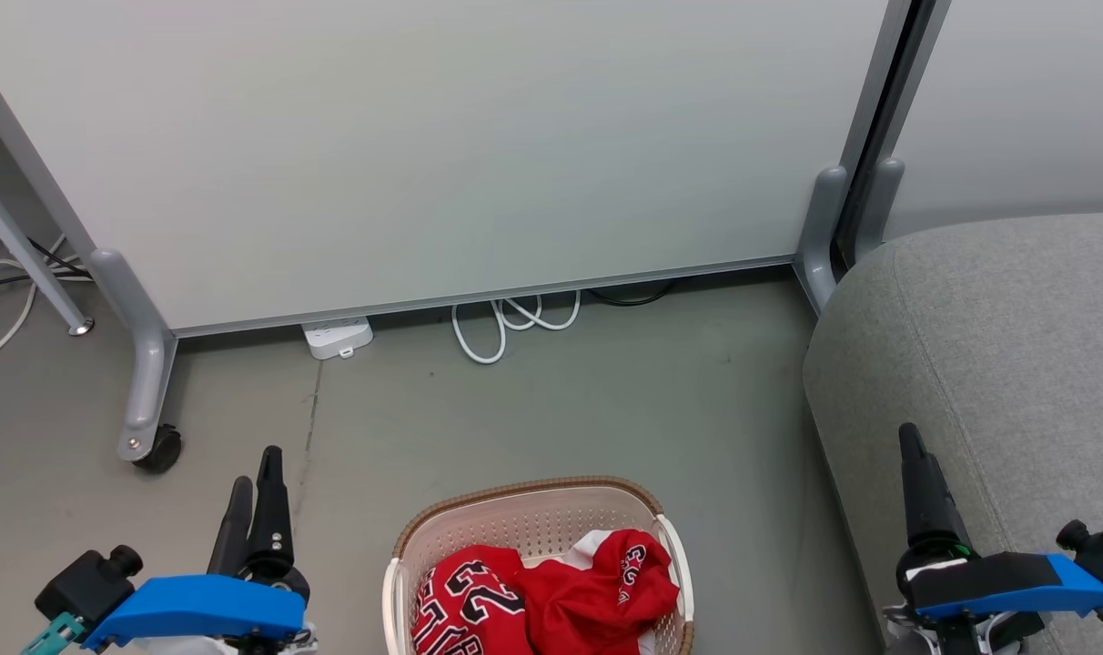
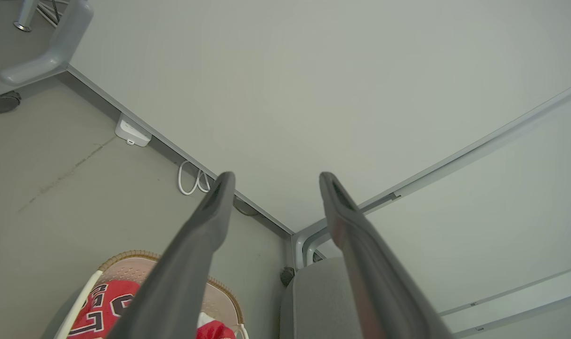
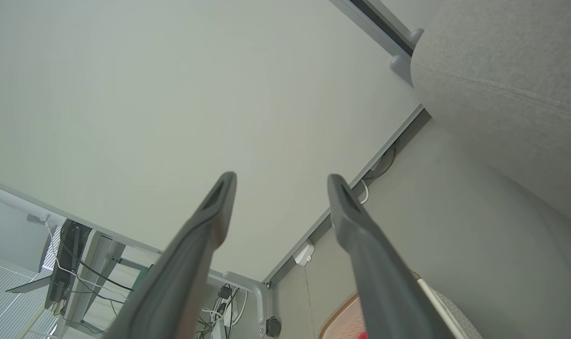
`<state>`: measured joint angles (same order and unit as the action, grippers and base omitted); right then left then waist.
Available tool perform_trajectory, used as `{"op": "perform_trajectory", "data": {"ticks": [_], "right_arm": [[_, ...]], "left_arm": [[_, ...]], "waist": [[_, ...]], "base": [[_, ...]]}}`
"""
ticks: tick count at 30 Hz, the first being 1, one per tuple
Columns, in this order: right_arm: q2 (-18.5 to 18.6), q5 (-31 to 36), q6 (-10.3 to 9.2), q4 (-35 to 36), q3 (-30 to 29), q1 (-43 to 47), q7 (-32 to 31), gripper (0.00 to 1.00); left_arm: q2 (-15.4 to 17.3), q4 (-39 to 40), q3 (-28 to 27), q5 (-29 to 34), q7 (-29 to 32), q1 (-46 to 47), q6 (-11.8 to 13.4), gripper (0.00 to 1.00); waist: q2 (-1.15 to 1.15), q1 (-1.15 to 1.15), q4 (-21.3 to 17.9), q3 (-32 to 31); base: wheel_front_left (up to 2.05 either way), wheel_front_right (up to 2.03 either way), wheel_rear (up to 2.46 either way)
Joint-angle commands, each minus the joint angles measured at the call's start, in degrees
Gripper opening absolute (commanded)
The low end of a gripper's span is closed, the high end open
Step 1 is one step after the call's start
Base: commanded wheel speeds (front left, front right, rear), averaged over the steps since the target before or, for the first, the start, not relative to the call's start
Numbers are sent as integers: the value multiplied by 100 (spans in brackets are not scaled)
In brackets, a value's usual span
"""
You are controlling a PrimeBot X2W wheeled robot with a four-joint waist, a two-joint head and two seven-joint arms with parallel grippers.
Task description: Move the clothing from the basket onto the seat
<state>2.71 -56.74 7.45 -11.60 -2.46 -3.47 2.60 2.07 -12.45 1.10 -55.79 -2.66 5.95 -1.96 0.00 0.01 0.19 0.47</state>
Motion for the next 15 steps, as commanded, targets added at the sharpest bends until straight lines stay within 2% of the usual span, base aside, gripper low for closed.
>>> {"op": "perform_trajectory", "data": {"ticks": [1,15], "right_arm": [[49,304,3,85,38,-120,75,100],[52,1390,4,21,137,-99,319,100]], "left_arm": [[57,63,73,284,-74,187,51,100],[66,-43,294,1333,-317,234,186,100]], "waist": [[0,-1,4,-3],[0,-1,16,-18]], "base": [[0,0,0],[0,0,0]]}}
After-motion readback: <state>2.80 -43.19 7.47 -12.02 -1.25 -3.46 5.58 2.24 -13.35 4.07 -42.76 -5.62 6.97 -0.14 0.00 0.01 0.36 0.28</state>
